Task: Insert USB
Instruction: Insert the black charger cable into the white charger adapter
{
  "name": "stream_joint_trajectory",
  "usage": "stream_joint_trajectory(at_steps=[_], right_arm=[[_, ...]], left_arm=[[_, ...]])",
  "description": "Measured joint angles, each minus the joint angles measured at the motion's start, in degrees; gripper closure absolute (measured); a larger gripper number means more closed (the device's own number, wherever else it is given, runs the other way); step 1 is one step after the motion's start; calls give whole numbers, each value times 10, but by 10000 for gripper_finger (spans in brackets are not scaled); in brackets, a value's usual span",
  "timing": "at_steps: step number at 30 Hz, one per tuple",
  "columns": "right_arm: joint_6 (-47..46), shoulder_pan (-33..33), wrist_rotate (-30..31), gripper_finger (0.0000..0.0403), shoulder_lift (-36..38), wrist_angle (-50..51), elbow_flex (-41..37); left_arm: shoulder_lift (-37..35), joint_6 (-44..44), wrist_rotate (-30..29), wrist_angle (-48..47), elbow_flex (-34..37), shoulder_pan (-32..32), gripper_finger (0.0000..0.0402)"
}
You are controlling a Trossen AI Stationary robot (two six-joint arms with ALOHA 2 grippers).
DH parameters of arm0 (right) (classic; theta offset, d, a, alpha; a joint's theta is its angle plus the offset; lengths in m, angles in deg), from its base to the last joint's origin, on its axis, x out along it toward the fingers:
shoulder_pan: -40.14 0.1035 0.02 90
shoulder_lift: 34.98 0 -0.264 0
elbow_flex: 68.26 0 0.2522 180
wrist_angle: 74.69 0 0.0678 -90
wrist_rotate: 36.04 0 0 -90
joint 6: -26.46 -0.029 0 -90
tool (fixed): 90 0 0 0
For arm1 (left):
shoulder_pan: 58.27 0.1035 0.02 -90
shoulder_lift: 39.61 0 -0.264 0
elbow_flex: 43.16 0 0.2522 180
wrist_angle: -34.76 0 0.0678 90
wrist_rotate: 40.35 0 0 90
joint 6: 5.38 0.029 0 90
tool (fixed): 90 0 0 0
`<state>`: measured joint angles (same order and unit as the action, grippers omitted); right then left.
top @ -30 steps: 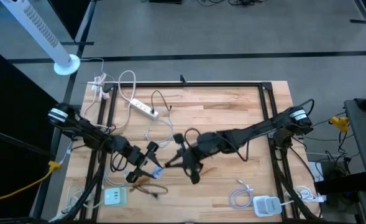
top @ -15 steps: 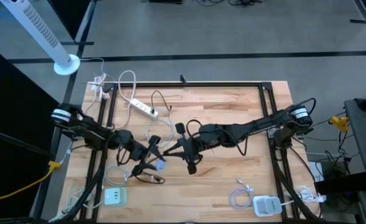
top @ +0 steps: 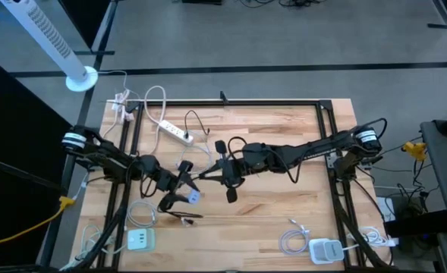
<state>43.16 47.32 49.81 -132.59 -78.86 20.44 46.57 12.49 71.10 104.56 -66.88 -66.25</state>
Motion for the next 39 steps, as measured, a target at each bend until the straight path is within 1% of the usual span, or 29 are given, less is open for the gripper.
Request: stream_joint_trajectory(at_steps=[4,6,7,11,12,13,18,20,22,23,26,28,34,39], right_arm=[[-47,-13,23,385,10,-3,0],[-80,-21,27,385,17,-4,0],[-98,-25,28,385,19,-5,0],[-156,-39,29,385,19,-9,0],[-164,-41,29,385,19,-11,0],[-173,-43,29,385,19,-17,0],[-187,-45,57,385,19,-48,0],[-187,-47,59,385,19,-56,0],[-189,-48,71,385,19,-57,1],[-188,-49,79,385,19,-57,1],[-173,-51,97,385,19,-58,1],[-169,-52,102,385,19,-67,1],[-146,-51,98,385,19,-72,1],[-103,-51,45,385,19,-72,1]], left_arm=[[0,-13,-30,0,-6,0,204],[0,-18,-59,1,-7,-1,204],[0,-22,-85,2,-8,-1,204],[0,-33,-241,20,-16,0,204],[0,-34,-268,22,-19,0,204],[0,-33,-281,24,-22,0,204],[0,-30,-283,49,-38,-1,204],[0,-29,-284,61,-42,-1,204],[-1,-14,-285,63,-46,-1,204],[-1,-4,-289,63,-50,-1,204],[-1,24,-324,63,-69,-1,204],[-1,40,-334,63,-81,0,204],[-1,70,-342,62,-99,-1,204],[-1,71,-344,62,-85,-1,204]])
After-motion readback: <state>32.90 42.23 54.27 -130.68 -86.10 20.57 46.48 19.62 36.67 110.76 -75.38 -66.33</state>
